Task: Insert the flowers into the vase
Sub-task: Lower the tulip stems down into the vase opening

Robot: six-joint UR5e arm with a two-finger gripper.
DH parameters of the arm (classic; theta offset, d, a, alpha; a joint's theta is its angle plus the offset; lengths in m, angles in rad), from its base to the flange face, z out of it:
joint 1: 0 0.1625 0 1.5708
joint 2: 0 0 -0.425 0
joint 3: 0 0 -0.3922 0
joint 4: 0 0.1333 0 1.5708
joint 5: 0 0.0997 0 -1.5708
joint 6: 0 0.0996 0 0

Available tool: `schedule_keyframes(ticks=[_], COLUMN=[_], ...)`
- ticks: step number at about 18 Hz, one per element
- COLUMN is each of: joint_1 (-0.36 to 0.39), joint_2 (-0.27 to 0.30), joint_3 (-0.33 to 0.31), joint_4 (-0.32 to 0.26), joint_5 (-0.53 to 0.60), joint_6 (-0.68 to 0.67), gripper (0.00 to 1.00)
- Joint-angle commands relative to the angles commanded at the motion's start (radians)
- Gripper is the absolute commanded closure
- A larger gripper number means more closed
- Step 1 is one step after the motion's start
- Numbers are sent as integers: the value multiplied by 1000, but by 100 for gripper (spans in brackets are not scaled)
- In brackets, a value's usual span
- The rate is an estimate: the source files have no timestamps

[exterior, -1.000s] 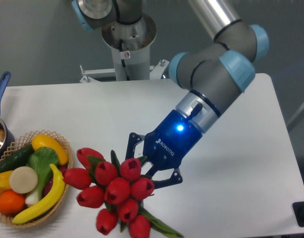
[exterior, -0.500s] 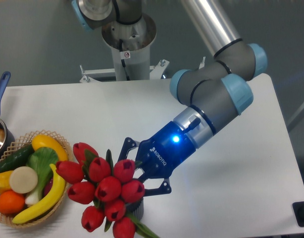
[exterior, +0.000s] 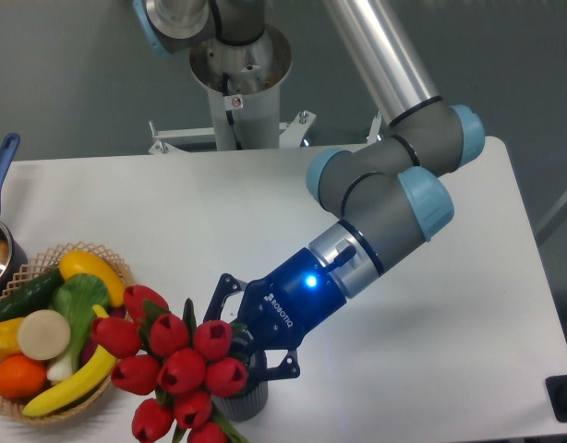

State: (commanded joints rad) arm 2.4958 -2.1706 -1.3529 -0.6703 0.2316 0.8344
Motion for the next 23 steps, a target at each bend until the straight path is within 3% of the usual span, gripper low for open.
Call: schedule_keyframes(ticks=[13,18,23], joint_1=[14,28,32], joint_2=[9,37,35], joint_3=[-130,-221,-242], joint_4=[0,0,0], joint_5=[20,23,34], joint_6=[89,195,213], gripper=[65,53,47])
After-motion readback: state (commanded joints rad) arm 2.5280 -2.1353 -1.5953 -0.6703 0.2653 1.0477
